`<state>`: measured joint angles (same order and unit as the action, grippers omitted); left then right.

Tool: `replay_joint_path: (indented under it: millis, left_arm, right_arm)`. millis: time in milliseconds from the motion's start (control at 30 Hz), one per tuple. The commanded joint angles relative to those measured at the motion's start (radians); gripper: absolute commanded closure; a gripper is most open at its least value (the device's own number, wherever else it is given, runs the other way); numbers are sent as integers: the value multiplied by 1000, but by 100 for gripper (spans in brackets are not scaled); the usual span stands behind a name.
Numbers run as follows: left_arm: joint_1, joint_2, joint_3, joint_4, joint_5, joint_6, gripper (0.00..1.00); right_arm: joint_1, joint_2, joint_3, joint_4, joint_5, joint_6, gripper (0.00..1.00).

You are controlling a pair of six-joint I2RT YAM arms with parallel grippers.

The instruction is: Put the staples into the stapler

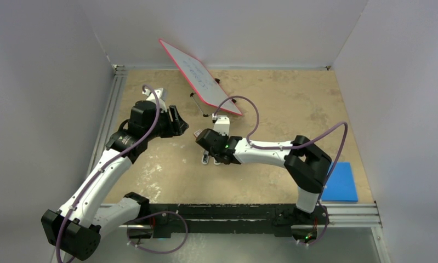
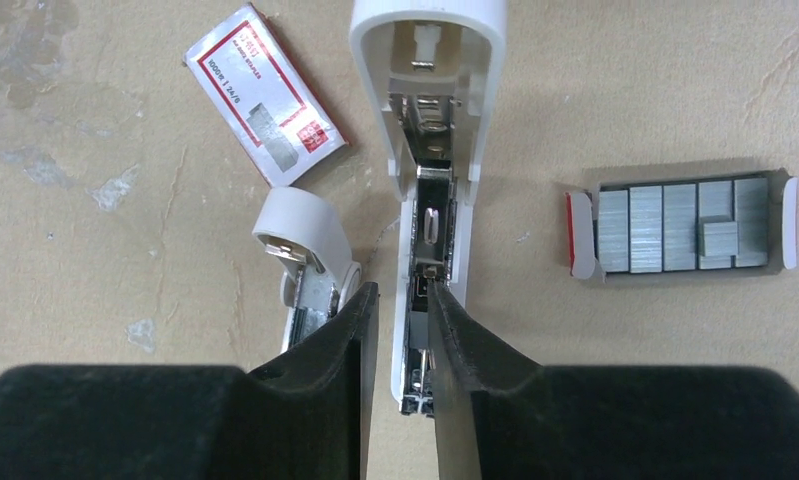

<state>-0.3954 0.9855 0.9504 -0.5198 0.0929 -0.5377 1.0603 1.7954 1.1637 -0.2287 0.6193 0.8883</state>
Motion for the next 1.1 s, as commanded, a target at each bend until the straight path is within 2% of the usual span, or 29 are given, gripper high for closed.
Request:
replay_joint_path:
  millis: [0,1067]
  left_arm:
    - [-3,1,4,16,3,12,45]
    - [-2,-1,2,16,8,10,45]
  right_arm:
    - [6,28,55,14,44,-19,72]
    - [7,36,5,3,-29,7,71]
